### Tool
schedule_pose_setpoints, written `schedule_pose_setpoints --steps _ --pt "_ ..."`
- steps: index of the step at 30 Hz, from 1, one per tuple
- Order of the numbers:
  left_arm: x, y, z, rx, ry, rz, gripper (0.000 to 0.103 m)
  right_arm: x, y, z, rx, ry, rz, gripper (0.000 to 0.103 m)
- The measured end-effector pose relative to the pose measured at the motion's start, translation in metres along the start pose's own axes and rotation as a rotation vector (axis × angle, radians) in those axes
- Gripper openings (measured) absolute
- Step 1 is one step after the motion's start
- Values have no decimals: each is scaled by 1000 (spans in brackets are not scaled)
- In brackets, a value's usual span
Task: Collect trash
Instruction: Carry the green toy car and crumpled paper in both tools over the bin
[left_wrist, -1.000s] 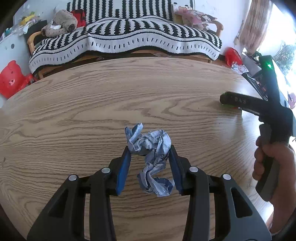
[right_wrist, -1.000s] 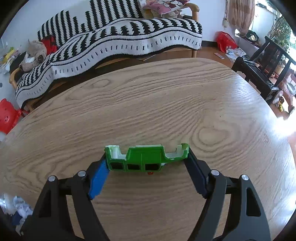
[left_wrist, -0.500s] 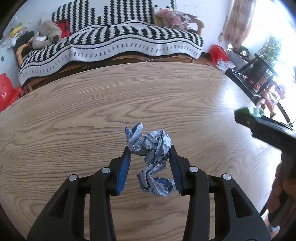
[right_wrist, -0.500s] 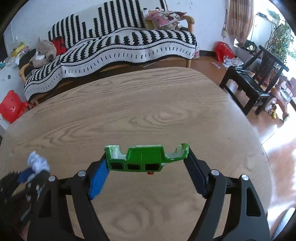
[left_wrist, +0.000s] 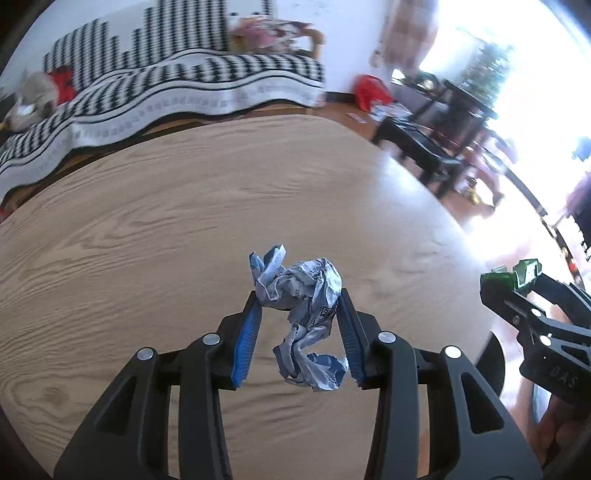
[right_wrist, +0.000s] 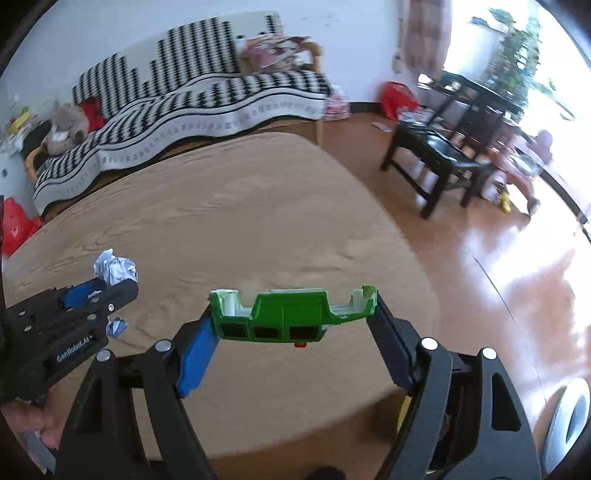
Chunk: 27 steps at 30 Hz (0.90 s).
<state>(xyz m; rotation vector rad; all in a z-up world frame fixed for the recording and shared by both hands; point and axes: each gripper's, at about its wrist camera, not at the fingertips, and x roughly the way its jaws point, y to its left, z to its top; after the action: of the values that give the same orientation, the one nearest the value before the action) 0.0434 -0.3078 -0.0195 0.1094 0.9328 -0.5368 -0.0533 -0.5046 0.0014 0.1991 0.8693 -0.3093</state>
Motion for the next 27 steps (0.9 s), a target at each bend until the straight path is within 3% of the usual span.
schedule_pose_setpoints --steps 12,20,27 --pt "24 -152 -30 199 41 -178 41 -49 -168 -75 234 14 -147 76" --pt "34 -235 -66 331 78 -308 41 -75 -239 -118 370 22 -185 76" --pt "46 -277 -92 384 133 -415 41 -79 -276 -138 462 54 -197 76"
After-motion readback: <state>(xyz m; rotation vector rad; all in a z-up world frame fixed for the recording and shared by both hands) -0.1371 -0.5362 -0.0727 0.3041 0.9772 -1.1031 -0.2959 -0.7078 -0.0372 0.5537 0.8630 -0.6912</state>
